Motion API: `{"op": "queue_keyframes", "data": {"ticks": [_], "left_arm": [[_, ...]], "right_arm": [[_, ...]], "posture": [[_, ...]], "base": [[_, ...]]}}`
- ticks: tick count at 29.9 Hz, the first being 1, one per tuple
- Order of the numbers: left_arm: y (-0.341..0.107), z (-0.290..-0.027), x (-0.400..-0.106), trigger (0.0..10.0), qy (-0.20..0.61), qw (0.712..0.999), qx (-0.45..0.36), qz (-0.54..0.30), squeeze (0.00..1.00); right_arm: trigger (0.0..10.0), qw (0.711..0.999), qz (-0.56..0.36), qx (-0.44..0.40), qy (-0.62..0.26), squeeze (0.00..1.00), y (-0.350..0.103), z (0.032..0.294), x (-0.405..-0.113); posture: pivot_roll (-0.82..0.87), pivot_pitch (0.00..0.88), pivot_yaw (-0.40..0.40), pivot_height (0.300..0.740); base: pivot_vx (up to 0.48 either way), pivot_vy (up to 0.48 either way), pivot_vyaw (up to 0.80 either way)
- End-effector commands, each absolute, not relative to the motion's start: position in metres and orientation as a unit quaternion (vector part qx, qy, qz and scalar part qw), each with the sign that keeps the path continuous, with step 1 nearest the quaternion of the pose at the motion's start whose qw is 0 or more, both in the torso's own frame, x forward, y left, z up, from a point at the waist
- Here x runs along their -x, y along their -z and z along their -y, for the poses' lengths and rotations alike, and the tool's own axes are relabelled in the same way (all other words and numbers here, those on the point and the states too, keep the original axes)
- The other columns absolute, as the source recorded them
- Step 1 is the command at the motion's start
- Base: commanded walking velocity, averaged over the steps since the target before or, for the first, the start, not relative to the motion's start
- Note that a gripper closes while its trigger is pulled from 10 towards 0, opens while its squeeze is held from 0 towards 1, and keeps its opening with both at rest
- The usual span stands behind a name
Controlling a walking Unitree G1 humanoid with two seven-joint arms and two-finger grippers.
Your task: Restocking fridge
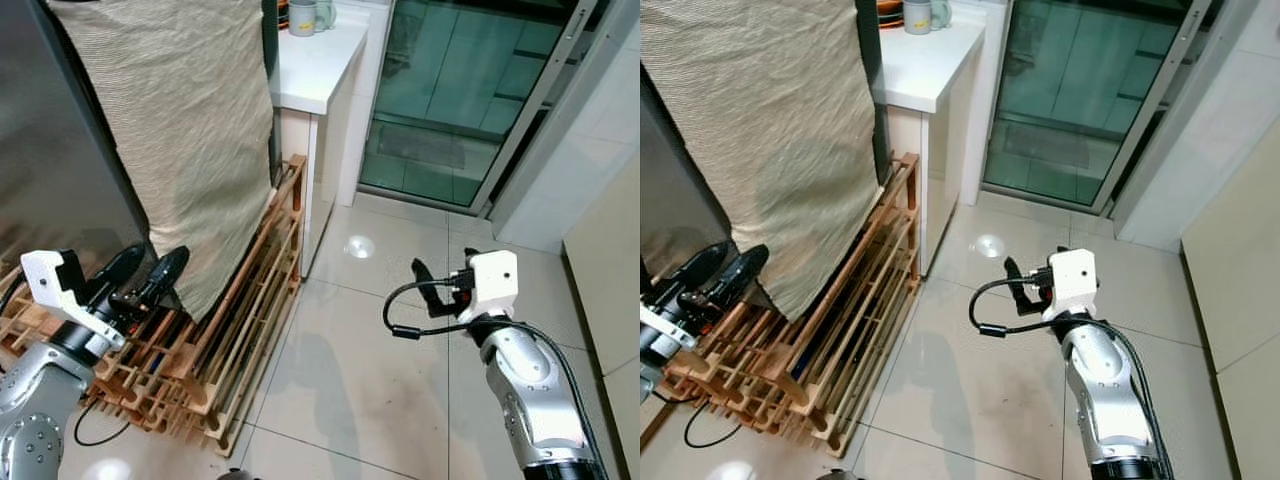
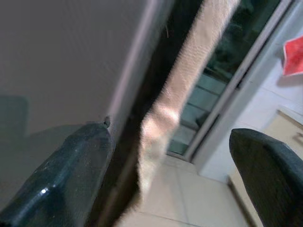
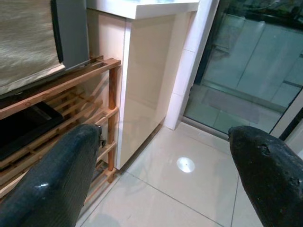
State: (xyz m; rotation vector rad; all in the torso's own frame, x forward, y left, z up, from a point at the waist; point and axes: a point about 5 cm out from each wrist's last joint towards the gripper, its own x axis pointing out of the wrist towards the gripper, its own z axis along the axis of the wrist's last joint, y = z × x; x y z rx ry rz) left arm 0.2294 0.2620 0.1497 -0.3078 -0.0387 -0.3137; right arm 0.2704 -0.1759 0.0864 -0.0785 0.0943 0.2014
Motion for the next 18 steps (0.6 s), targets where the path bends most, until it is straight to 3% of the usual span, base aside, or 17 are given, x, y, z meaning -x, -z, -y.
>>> {"op": "queue_keyframes", "data": {"ticks": [1, 9, 18], "left_arm": [[-0.162, -0.262, -0.232, 10.0, 0.153, 0.978, 0.132, 0.042, 0.00], [-0.193, -0.233, -0.249, 10.0, 0.184, 0.972, 0.109, 0.096, 0.00], [-0.196, -0.228, -0.268, 10.0, 0.132, 0.983, 0.089, 0.097, 0.00]], "right_arm": [[10.0, 0.993, -0.043, 0.045, -0.100, 0.00, -0.088, 0.178, -0.273], [10.0, 0.994, -0.038, 0.045, -0.093, 0.00, -0.087, 0.177, -0.274], [10.0, 0.994, -0.040, 0.046, -0.086, 0.00, -0.085, 0.177, -0.271]], "posture": [[0.07, 0.000, -0.047, 0.740], [0.06, 0.000, -0.037, 0.740], [0.04, 0.000, -0.021, 0.740]], "base": [[0.000, 0.000, 0.00], [0.000, 0.000, 0.00], [0.000, 0.000, 0.00]]}}
